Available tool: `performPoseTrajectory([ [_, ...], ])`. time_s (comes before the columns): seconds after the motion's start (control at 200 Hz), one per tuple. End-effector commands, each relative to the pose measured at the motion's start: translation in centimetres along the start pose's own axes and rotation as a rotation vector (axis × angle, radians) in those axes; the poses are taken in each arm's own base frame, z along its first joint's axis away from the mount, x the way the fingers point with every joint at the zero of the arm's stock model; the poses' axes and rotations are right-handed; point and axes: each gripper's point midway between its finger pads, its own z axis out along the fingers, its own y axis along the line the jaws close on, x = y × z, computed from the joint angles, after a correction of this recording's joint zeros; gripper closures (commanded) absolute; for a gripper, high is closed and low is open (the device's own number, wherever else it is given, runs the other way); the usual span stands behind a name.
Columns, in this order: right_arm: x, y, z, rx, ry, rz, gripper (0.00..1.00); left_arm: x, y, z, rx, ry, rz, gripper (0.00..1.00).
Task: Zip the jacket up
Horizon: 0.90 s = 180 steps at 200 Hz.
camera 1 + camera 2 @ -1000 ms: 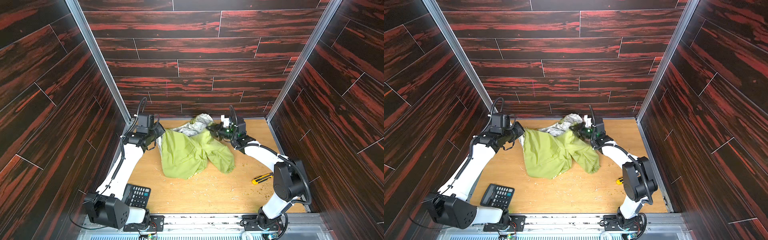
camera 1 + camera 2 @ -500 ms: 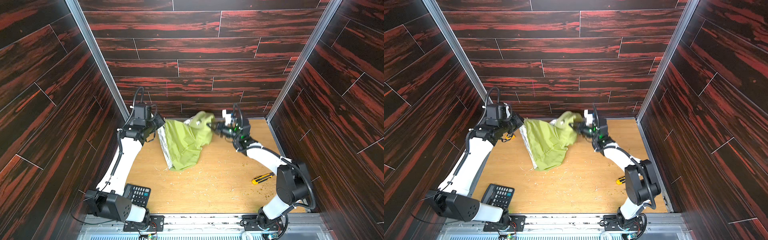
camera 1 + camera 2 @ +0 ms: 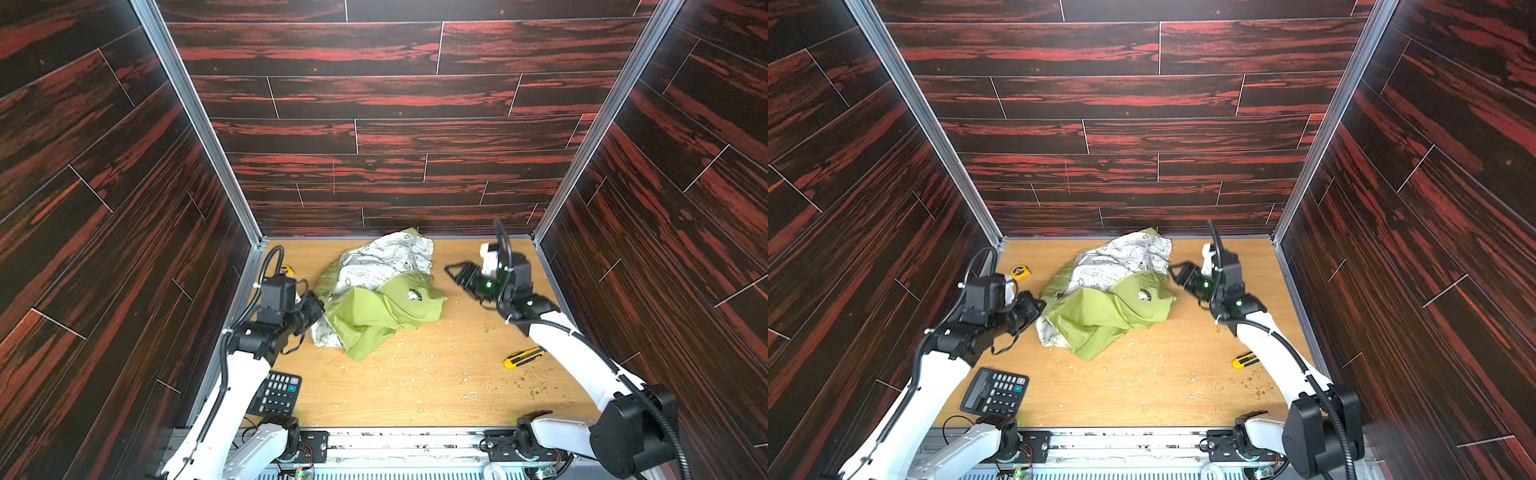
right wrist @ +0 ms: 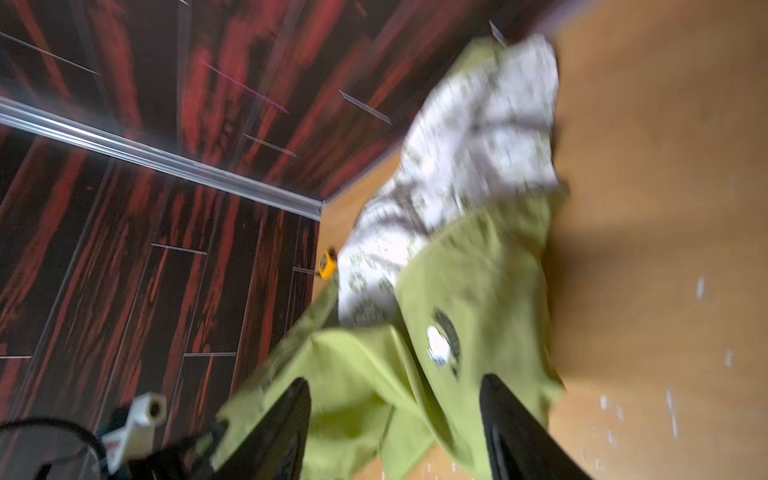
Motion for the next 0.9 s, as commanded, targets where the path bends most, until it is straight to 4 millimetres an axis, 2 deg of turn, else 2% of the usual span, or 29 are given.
performPoseTrajectory([
  [0.0,0.9,-2.8,2.9,0.201,0.128,-0.069,0.3,2.1,2.7,-0.1,-0.064,0.037,-0.031,1.0],
  [0.135,1.2,-2.5,8.7,0.258,0.277,-0.099,0.3,3.2,3.9,0.0,-0.08,0.056,-0.042,1.0],
  [0.185,1.6,-3.1,10.9,0.279,0.322,-0.094,0.3,3.5,4.1,0.1,-0.082,0.062,-0.045,1.0],
  [0.346,1.5,-4.6,15.9,0.307,0.35,-0.108,0.3,3.9,4.1,0.4,-0.069,0.078,-0.05,1.0],
  [0.521,1.7,-5.8,20.1,0.29,0.376,-0.115,0.3,4.4,4.0,0.8,-0.058,0.109,-0.056,1.0],
  [0.897,2.3,-9.3,27.0,0.323,0.4,-0.063,0.3,5.0,4.1,1.1,-0.058,0.145,-0.051,1.0],
])
